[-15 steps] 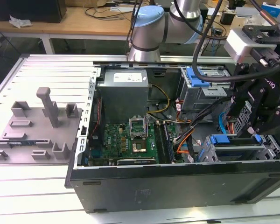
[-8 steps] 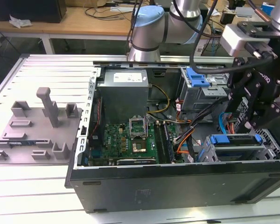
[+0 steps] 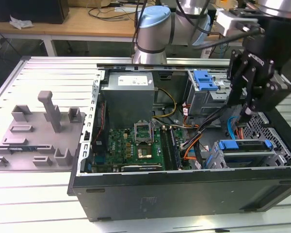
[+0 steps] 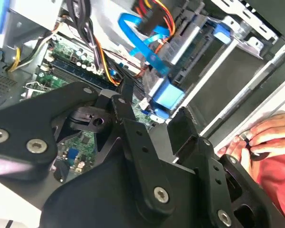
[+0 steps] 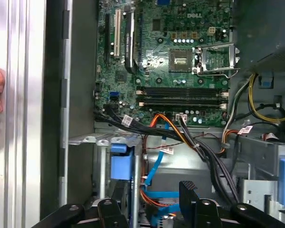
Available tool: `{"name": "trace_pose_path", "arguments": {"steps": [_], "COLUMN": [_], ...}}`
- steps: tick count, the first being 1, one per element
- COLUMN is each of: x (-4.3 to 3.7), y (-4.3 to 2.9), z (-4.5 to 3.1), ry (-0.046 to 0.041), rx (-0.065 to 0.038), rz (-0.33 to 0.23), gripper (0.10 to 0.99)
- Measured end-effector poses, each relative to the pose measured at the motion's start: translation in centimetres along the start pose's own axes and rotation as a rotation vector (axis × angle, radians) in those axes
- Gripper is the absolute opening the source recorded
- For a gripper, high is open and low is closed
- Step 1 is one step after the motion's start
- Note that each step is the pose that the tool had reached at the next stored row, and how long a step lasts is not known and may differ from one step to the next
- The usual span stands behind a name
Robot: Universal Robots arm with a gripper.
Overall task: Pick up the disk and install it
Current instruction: 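Insert the first disk wire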
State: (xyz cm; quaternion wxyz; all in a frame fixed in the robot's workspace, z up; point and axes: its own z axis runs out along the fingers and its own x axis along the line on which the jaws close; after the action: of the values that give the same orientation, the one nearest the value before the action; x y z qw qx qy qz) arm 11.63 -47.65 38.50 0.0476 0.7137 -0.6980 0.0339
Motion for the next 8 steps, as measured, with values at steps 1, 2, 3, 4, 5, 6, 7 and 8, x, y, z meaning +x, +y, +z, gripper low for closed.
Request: {"name": "trace_pose_path", "arguments": {"steps": [1, 2, 3, 4, 5, 6, 7, 8], "x": [-0.48, -1.04, -1.48, -2.14, -2.55, -3.10, -3.66, -4.00], "y": [-0.01, -0.02, -0.03, -0.04, -0.05, -0.06, -0.01, 0.00], "z": [-0.04, -0.12, -0.16, -0.25, -0.29, -0.37, -0.44, -0.48], "ry": [0.0064, 0.0148, 0.0211, 0.0323, 0.0411, 0.0710, 0.0891, 0.1123], "rx": [0.000, 0.000, 0.000, -0.001, -0.001, -0.002, -0.002, -0.003], "rz": [0.000, 0.000, 0.000, 0.001, 0.001, 0.001, 0.001, 0.001], "gripper": [0.565, 0.549, 0.482, 0.420, 0.420, 0.353, 0.353, 0.353]}}
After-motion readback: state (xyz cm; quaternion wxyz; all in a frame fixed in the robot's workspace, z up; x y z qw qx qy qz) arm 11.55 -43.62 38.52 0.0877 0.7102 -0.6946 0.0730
